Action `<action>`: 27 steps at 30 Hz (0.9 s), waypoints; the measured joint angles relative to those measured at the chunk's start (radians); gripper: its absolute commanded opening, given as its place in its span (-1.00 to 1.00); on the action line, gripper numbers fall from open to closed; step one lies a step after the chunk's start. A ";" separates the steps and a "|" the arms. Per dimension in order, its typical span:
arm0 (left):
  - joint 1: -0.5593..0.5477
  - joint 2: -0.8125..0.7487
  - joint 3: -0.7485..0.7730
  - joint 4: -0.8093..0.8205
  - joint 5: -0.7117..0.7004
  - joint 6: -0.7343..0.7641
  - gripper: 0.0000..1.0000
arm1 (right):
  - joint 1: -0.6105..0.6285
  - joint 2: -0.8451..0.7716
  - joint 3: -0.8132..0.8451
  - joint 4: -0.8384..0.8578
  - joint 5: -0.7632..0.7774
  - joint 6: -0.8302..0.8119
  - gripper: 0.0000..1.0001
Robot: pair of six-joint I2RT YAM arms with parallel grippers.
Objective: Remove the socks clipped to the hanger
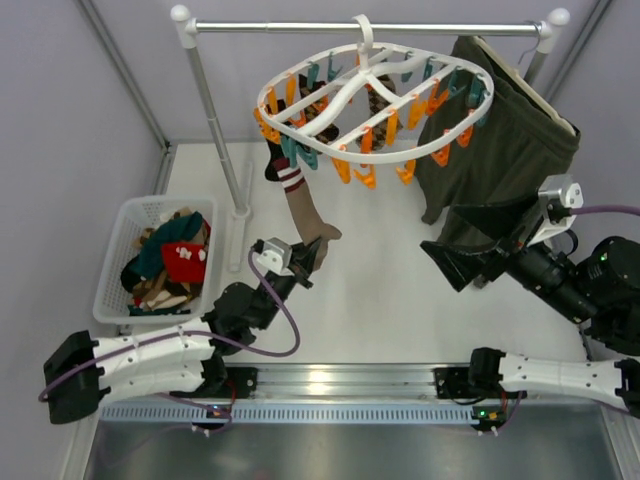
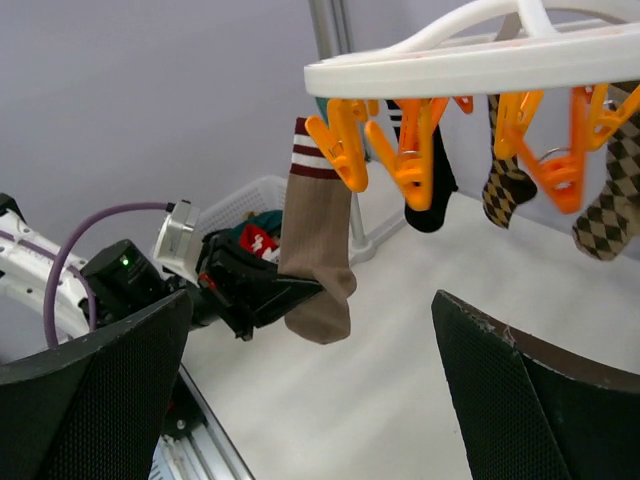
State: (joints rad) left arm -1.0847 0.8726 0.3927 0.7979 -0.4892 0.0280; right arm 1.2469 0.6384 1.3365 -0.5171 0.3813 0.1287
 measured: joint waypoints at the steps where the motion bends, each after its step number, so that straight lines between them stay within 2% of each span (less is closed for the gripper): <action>1: -0.015 0.011 0.002 0.000 -0.007 0.005 -1.00 | 0.000 0.008 0.007 -0.006 0.009 0.004 0.99; 6: -0.099 0.094 0.041 -0.007 -0.048 0.027 -1.00 | 0.000 0.084 0.072 -0.049 0.030 0.015 0.99; 11: -0.175 0.240 0.143 -0.007 -0.103 0.043 -1.00 | 0.000 0.214 0.186 -0.113 0.071 0.033 0.96; 19: -0.243 0.427 0.294 -0.008 -0.168 0.072 -1.00 | 0.000 0.446 0.363 -0.227 0.210 0.078 0.63; 27: -0.291 0.555 0.429 -0.007 -0.214 0.134 -1.00 | 0.000 0.587 0.471 -0.291 0.249 0.080 0.52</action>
State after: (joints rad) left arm -1.3758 1.4277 0.8215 0.7906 -0.7029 0.1623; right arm 1.2469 1.2255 1.8076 -0.8085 0.6304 0.2085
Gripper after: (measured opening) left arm 0.022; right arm 0.775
